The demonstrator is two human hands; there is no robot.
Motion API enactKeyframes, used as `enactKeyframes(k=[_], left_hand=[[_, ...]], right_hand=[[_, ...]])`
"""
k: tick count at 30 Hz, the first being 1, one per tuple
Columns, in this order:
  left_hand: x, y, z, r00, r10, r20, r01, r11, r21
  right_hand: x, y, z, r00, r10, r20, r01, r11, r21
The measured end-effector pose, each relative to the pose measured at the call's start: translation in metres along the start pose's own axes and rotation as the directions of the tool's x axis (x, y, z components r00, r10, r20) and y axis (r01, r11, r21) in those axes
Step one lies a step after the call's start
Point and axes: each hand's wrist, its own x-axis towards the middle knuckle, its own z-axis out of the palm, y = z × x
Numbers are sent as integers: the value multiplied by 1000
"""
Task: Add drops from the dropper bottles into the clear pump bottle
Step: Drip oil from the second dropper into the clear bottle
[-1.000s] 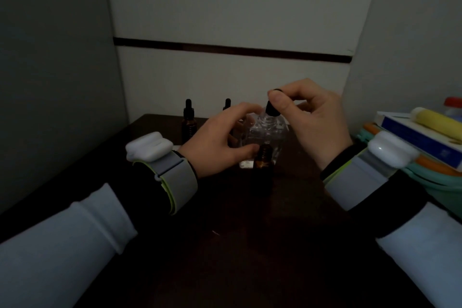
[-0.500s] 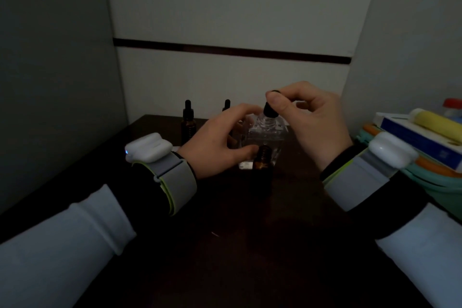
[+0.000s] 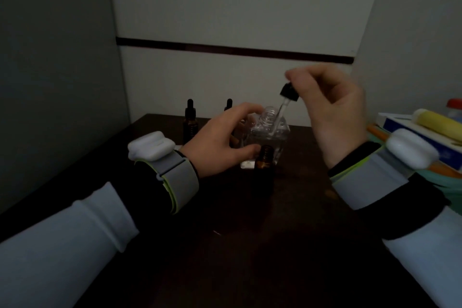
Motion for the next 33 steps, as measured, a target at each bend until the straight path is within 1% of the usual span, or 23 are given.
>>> enactKeyframes(k=[2, 6, 12, 17, 21, 26, 29, 33], left_hand=[[0, 1, 0, 1000, 6, -6, -6, 1000, -7], [0, 0, 1, 1000, 10, -6, -10, 1000, -6], [0, -1, 0, 1000, 9, 0, -9, 1000, 13], [1, -1, 1, 1000, 4, -2, -4, 1000, 13], [1, -1, 0, 1000, 12, -4, -12, 1000, 6], [0, 0, 0, 1000, 11, -3, -11, 1000, 0], [0, 0, 0, 1000, 15, 1, -15, 1000, 0], [1, 0, 0, 1000, 4, 1, -4, 1000, -3]], right_hand=[[-2, 3, 2, 999, 12, 43, -10, 999, -51], [-2, 6, 1, 997, 22, 68, -15, 994, -108], [-6, 7, 2, 990, -14, 140, 40, 982, -184], [-5, 8, 1, 987, -14, 161, 43, 983, -177], [-5, 9, 2, 982, -48, 183, 85, 976, -200], [-5, 9, 1, 979, -48, 196, 83, 981, -174], [-5, 8, 1, 977, -70, 200, 108, 977, -184], [-5, 8, 0, 978, -59, 202, 92, 983, -161]])
